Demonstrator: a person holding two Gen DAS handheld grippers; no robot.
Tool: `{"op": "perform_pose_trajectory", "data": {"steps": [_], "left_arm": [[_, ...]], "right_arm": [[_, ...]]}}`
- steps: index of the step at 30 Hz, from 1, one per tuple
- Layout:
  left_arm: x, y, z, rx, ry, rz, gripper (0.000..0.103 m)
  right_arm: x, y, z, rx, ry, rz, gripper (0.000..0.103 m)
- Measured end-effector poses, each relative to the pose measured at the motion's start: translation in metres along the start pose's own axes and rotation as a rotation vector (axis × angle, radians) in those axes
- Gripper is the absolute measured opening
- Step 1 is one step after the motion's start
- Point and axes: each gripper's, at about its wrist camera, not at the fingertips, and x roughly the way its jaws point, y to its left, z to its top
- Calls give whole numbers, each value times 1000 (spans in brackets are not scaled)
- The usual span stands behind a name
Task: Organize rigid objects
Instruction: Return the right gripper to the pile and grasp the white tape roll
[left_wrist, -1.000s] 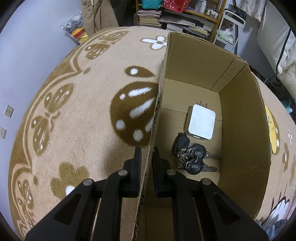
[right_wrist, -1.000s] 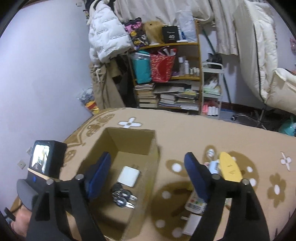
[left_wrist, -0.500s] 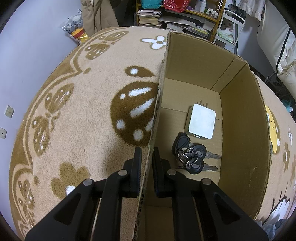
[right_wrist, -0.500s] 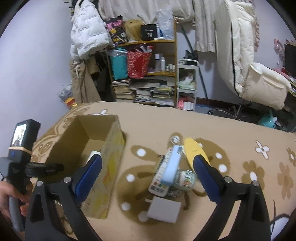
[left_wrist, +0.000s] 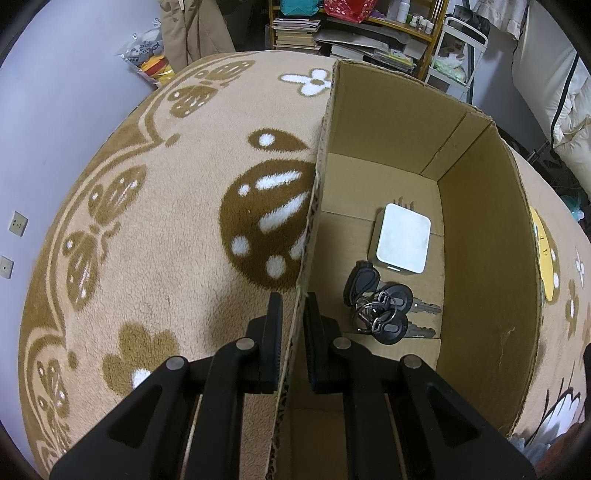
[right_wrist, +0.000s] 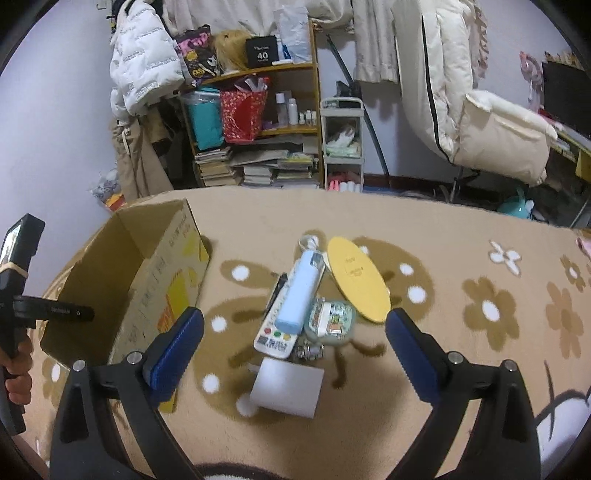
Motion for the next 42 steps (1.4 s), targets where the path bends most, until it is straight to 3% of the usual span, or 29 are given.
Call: {"op": "perform_pose_trajectory", "data": {"steps": [16,34,38,40,42], "left_arm": [[1,-2,-1,9,6,17,11],[2,-2,-1,13,13,24,11],[3,-4,-2,14,15,24,11],[4,-4,-2,14,15,24,11],[4,-4,-2,14,15,25,11]], "right_arm": [[36,-13,-27,42,158,-41,103],[86,-4,-45,23,298,-22,103],[100,-4,-51,25,360,-10,86],[102,-4,-53,23,367,-10,83],[101,-3,-53,21,366,-3,72]]}}
